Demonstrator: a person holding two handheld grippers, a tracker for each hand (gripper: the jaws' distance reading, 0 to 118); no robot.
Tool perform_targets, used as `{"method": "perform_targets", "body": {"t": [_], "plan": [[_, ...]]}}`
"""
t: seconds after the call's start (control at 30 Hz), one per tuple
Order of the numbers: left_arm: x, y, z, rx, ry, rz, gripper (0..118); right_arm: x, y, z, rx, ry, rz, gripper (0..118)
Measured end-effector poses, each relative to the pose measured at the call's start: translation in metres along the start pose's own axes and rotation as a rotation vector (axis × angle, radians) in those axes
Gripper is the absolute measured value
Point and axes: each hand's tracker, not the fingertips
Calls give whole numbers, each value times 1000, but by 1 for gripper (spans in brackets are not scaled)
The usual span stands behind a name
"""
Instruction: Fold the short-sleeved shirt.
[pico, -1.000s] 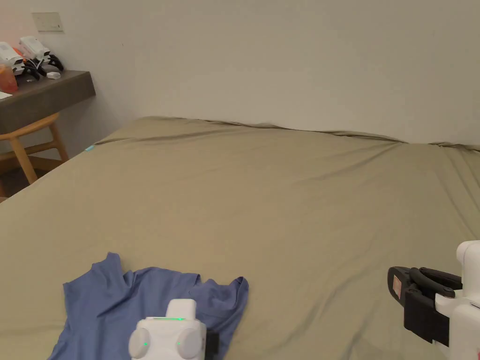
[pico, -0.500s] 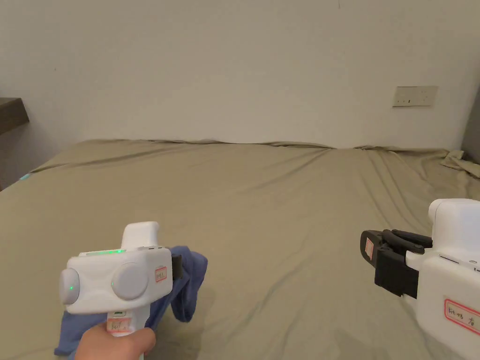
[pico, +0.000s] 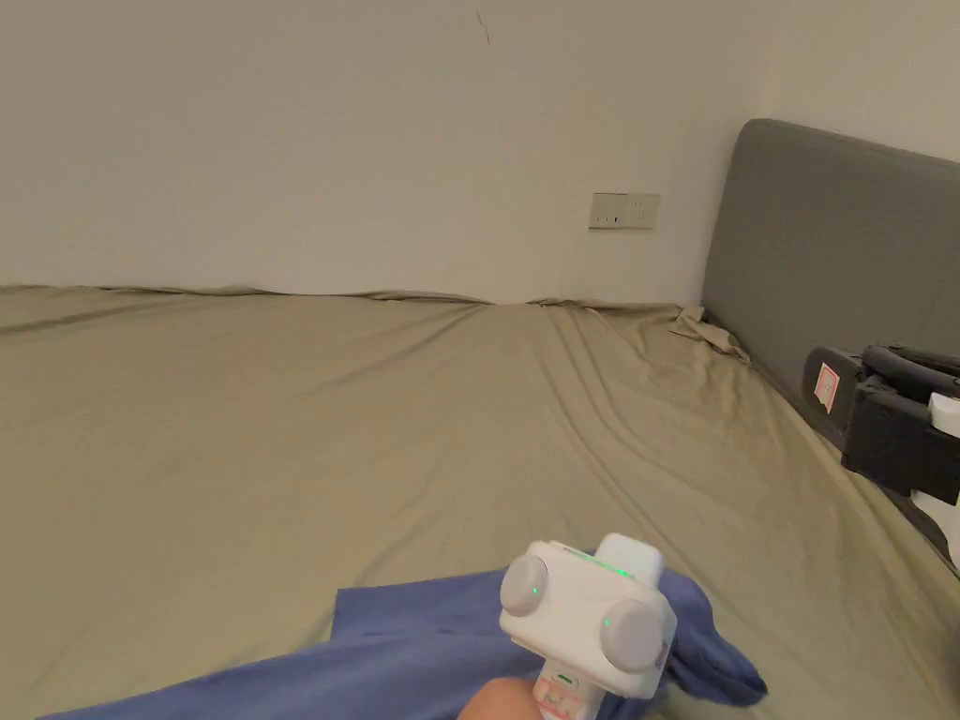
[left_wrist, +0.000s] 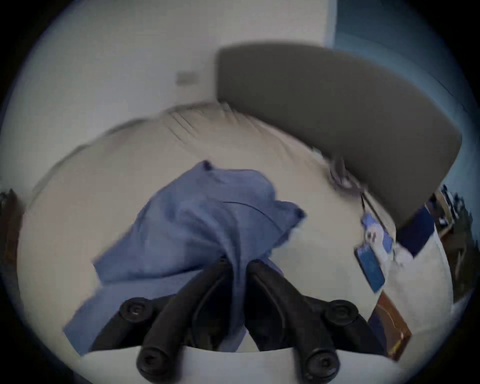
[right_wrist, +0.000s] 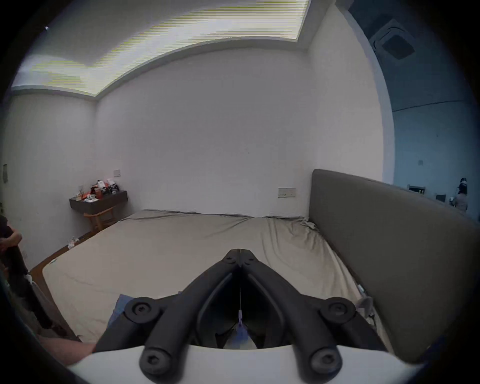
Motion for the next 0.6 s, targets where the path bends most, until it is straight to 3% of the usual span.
{"method": "perform_targets", "body": {"t": [0.1,0.13,0.17,0.2,0.3,0.47,0.53,0.6], "plan": [[27,-48,-50,-128,-13,-77,8,3,-7,4,-12,9,0,3],[32,-59,-60,-159,11,-83,33,3,-9,2,-20,21,0,3],[33,-71,-68,-210,29,-76,92,2,-12,-2,-26,34,4,3],[30,-76,-64,-223,46,-66,103,0,-14,-4,-29,39,8,3],[-2,-60,-23,-107,10,60,102,-8,-17,-16,-35,73,3,3],[-98,-37,139,225,-15,227,102,-22,-23,-33,-31,139,-12,3],[-132,-56,204,317,91,290,102,-30,-30,-40,-45,171,-6,3],[-155,-91,254,405,325,339,102,-40,-43,-49,-66,193,2,3]]}}
